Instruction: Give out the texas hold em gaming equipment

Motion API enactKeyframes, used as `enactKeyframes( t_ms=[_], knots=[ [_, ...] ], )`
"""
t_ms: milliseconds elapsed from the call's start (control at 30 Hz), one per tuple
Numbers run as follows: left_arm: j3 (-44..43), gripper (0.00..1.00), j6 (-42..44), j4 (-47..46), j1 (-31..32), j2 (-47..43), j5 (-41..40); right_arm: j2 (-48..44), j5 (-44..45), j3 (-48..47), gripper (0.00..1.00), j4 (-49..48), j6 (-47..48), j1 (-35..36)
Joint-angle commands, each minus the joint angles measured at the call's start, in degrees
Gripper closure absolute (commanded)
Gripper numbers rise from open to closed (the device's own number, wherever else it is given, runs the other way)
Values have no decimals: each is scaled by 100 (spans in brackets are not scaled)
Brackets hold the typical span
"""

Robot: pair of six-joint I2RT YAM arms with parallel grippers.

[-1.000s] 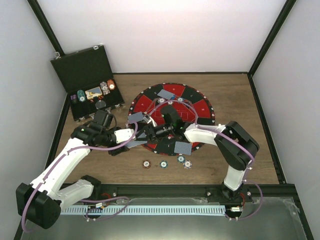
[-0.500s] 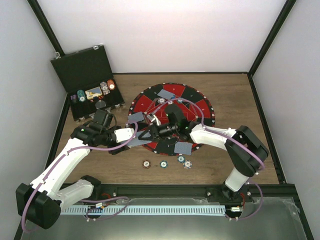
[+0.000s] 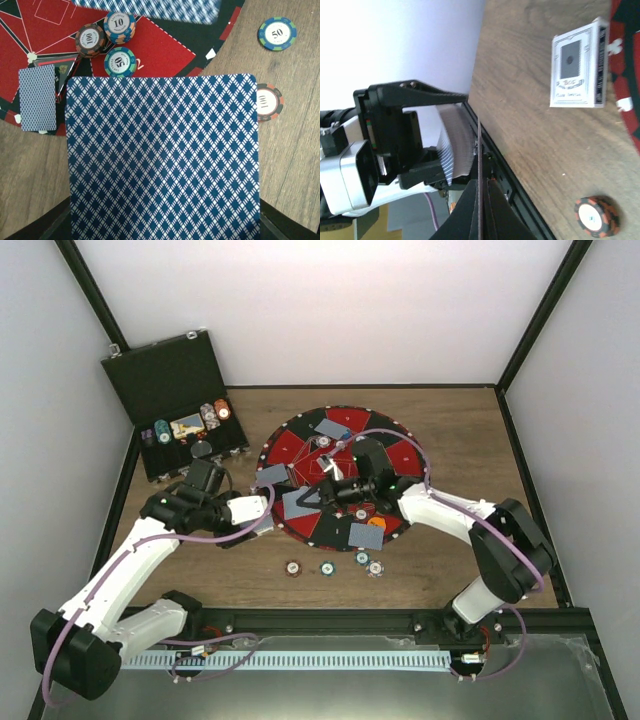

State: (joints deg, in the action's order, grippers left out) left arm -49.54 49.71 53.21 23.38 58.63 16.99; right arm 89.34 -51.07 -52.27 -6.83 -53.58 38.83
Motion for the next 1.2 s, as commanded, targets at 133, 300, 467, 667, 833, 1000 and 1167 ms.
enactKeyframes(
  t_ms=[133, 300, 467, 667, 833, 1000, 1167],
  knots=[
    [-68, 84, 97, 144, -17, -195, -107, 636, 236, -759, 99, 871, 783, -487],
    [-224, 84, -42, 277, -10, -160, 84, 2102, 349, -2315, 99, 1623, 1320, -485],
    [-361, 84, -125, 385, -13, -150, 241, 3625, 288, -3905, 99, 1948, 1346, -488],
    [-464, 84, -155, 478, -15, -136, 289, 4587, 272, -5120, 97, 2319, 1333, -490],
    [-446, 84, -149, 456, -17, -124, 282, 4792, 456, -5517, 84, 2769, 1519, -490],
    [-440, 84, -153, 427, -15, -125, 296, 4544, 778, -5363, 73, 3144, 1847, -490],
    [-468, 84, -164, 431, -9, -140, 304, 4125, 1100, -5048, 72, 3287, 1982, -524]
  ],
)
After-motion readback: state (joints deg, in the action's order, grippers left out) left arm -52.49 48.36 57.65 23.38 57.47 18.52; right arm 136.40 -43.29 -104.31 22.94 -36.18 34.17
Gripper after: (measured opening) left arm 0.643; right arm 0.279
